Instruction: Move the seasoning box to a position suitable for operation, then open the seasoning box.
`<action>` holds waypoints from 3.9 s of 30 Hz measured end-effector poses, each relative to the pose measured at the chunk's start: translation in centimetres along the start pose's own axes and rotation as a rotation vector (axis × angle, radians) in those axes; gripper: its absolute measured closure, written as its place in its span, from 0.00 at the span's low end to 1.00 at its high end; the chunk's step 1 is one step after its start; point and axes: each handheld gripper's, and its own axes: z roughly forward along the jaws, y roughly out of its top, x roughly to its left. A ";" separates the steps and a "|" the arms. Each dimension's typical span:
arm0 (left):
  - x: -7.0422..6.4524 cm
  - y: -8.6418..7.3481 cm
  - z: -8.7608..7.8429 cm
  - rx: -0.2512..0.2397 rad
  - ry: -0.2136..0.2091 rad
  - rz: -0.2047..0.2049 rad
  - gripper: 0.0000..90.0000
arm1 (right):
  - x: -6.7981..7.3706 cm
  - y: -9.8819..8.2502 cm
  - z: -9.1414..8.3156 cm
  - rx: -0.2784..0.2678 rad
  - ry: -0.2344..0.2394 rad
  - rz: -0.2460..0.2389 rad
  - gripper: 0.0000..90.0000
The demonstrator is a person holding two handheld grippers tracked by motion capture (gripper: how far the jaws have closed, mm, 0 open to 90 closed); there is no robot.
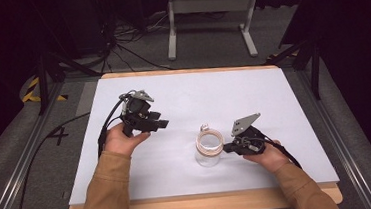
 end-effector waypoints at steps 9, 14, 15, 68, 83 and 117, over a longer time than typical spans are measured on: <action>-0.3 0.2 0.2 -0.004 -0.025 0.014 0.65 | 1.1 0.6 0.7 0.020 0.016 -0.035 1.00; -0.8 0.3 0.3 0.021 -0.034 0.061 0.72 | 0.7 0.5 0.2 0.002 0.012 -0.024 1.00; -0.9 0.4 0.3 0.019 -0.042 0.078 0.73 | 0.5 0.4 0.0 -0.006 0.012 -0.016 1.00; -3.6 5.0 8.3 -0.018 -0.298 0.082 0.96 | 0.9 -2.3 -4.1 -0.132 -0.057 0.072 0.99; -3.3 5.0 8.5 -0.016 -0.318 0.074 0.96 | 2.5 -0.9 -4.3 -0.157 -0.039 0.025 0.99; -3.3 4.9 9.0 -0.008 -0.291 0.081 1.00 | 5.0 1.2 -4.0 -0.200 0.065 -0.015 0.99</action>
